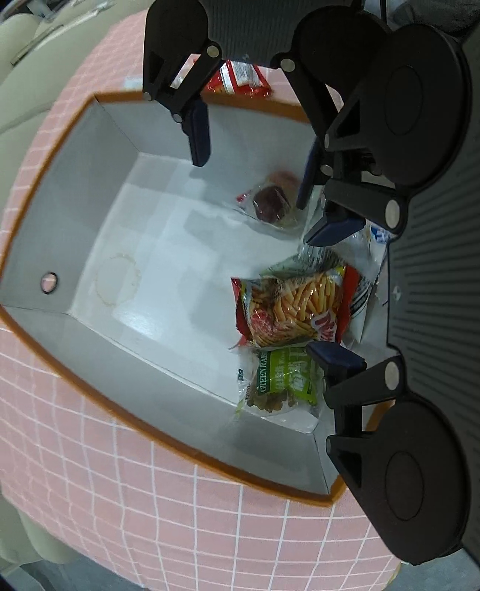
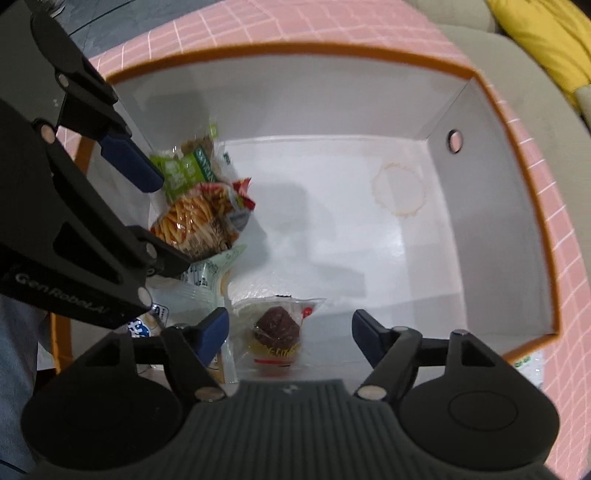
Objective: Organize snacks
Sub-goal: 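Lift both tools out of the box and back over the remaining snacks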
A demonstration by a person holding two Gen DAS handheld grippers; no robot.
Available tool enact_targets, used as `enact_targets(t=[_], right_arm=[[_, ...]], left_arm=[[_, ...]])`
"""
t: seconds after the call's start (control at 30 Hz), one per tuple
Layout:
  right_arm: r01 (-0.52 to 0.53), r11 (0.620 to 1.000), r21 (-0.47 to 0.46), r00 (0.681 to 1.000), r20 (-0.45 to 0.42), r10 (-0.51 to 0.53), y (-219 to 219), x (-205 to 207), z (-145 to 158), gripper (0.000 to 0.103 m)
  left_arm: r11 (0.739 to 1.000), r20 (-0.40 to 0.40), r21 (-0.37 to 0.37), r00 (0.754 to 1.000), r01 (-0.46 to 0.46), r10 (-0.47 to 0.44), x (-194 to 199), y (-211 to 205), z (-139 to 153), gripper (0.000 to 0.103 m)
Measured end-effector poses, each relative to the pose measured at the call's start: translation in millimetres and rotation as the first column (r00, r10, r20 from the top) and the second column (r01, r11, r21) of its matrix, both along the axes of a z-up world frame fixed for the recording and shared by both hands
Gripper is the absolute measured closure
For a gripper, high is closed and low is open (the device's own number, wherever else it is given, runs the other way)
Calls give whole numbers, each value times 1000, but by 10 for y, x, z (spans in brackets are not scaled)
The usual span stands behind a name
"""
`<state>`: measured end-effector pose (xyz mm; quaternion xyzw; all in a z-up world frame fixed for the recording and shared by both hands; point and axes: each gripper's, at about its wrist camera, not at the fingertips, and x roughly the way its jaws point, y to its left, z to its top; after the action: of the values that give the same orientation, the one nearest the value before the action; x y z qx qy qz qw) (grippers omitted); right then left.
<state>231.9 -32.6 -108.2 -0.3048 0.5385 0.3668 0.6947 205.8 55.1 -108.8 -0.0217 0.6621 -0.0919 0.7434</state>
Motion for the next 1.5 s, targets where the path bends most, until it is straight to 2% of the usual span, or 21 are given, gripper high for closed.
enact_targets(t=[0.03, 0.2, 0.37, 0.47, 0.6, 0.83, 0.93, 1.07, 1.2, 1.4, 1.5], right_arm=[[4, 1000, 3, 1000, 18, -4, -12, -27, 46, 23], [47, 999, 27, 990, 128, -50, -126, -149, 274, 20], [151, 976, 156, 957, 224, -184, -361, -299, 536, 20], [202, 940, 274, 922, 272, -277, -552, -453, 700, 18], [254, 887, 385, 866, 318, -386, -797, -656, 851, 18], [323, 802, 502, 752, 379, -540, -1123, -1039, 955, 18], [355, 778, 518, 700, 405, -589, -1267, -1211, 954, 18], [399, 743, 538, 652, 403, -642, -1452, -1420, 883, 18], [446, 711, 544, 611, 395, -686, -1626, -1622, 752, 18], [522, 677, 518, 556, 395, -731, -1871, -1881, 481, 20], [563, 670, 484, 544, 393, -741, -1949, -1959, 316, 24]], left_arm=[[1000, 22, 2, 1000, -4, 4, -30, -6, 58, 34], [1000, 146, 28, 989, -12, 7, -200, -86, 363, 34], [999, 284, -1, 958, -42, 41, -396, -157, 661, 34], [999, 374, -12, 926, -50, 51, -537, -237, 822, 34], [997, 462, -53, 884, -56, 75, -715, -349, 989, 34], [994, 567, -105, 820, -25, 80, -1004, -590, 1109, 34], [991, 589, -134, 802, -19, 95, -1115, -700, 1092, 34], [984, 593, -176, 798, -8, 112, -1221, -861, 1010, 34], [984, 591, -177, 800, 7, 101, -1327, -1030, 877, 34], [987, 558, -156, 828, 40, 55, -1444, -1260, 609, 34], [989, 537, -138, 843, 54, 29, -1477, -1346, 492, 34]])
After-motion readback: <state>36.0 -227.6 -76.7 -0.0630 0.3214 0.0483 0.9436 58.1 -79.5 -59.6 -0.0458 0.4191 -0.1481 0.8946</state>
